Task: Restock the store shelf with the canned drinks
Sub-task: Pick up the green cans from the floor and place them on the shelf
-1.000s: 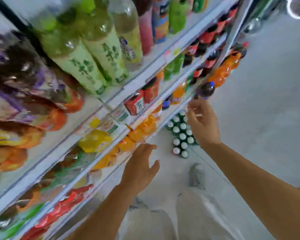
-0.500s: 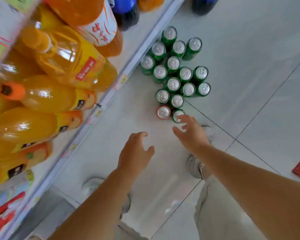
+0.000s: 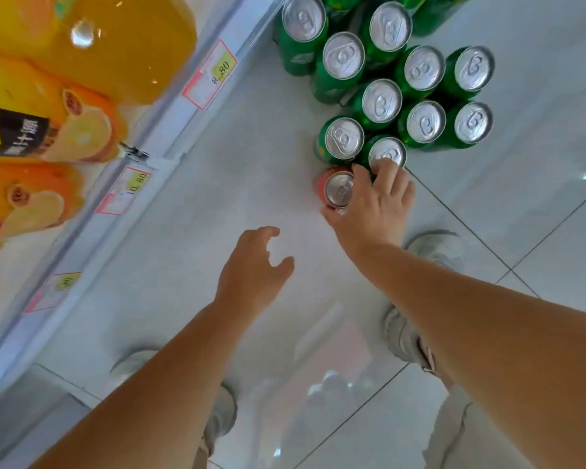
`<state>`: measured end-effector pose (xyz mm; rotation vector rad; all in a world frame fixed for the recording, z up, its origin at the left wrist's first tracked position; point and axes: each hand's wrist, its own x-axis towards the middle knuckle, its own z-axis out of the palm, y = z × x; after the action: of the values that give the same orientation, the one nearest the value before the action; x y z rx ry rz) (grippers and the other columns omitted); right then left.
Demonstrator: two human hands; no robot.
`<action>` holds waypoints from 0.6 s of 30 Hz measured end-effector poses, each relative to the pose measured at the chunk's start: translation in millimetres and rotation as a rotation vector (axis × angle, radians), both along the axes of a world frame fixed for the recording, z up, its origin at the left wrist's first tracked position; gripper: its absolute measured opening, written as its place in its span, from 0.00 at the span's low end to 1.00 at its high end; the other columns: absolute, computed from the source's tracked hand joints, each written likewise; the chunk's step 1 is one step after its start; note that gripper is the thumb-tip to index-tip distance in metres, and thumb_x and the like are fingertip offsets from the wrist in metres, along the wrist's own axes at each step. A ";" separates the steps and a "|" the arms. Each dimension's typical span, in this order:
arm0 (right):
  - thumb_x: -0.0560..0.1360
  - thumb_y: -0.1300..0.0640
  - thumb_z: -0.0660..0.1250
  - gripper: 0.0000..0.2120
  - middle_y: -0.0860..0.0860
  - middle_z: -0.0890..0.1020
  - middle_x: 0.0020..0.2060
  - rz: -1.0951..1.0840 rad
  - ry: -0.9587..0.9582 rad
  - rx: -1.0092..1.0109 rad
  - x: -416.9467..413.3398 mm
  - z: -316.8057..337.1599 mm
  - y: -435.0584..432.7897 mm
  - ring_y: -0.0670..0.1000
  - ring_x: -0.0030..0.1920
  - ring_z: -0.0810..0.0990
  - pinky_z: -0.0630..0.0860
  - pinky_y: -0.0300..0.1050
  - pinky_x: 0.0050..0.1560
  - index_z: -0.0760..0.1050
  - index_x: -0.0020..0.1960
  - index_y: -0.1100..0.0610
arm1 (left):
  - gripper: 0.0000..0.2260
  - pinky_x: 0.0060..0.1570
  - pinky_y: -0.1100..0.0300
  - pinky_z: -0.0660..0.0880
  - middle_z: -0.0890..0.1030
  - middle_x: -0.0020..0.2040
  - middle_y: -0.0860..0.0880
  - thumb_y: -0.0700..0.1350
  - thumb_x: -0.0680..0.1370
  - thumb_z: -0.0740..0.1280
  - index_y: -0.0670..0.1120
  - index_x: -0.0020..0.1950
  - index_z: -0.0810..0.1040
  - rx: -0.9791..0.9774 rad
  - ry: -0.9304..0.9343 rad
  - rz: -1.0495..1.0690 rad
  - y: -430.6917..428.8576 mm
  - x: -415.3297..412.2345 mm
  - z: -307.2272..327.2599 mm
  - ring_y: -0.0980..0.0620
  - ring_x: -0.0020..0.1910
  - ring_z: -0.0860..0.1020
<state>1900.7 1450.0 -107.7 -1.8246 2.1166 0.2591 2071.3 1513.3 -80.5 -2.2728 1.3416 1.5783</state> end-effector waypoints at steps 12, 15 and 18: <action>0.59 0.52 0.80 0.33 0.50 0.74 0.58 -0.341 -0.577 -0.091 -15.0 53.8 35.8 0.52 0.59 0.74 0.73 0.48 0.58 0.69 0.59 0.56 | 0.29 0.55 0.60 0.73 0.73 0.66 0.53 0.49 0.73 0.74 0.51 0.71 0.69 -0.216 0.120 0.176 -76.8 -28.9 3.1 0.56 0.55 0.77; 0.60 0.51 0.79 0.31 0.44 0.77 0.51 -0.462 -0.580 -0.006 -19.7 67.5 39.1 0.49 0.49 0.78 0.76 0.47 0.49 0.67 0.57 0.47 | 0.39 0.65 0.60 0.68 0.67 0.73 0.52 0.48 0.70 0.77 0.52 0.76 0.61 -0.278 0.205 0.083 -114.2 -56.2 -7.6 0.55 0.67 0.70; 0.59 0.50 0.79 0.31 0.43 0.78 0.48 -0.463 -0.599 0.015 -27.2 66.2 37.9 0.48 0.46 0.78 0.77 0.46 0.46 0.64 0.53 0.42 | 0.43 0.70 0.56 0.64 0.65 0.75 0.48 0.45 0.68 0.79 0.49 0.77 0.60 -0.341 0.207 -0.084 -142.4 -73.7 -27.8 0.50 0.73 0.65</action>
<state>1873.5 1487.9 -41.5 -1.1469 1.9916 -0.3420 1997.6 1370.9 -108.3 -2.2360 1.8613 1.7092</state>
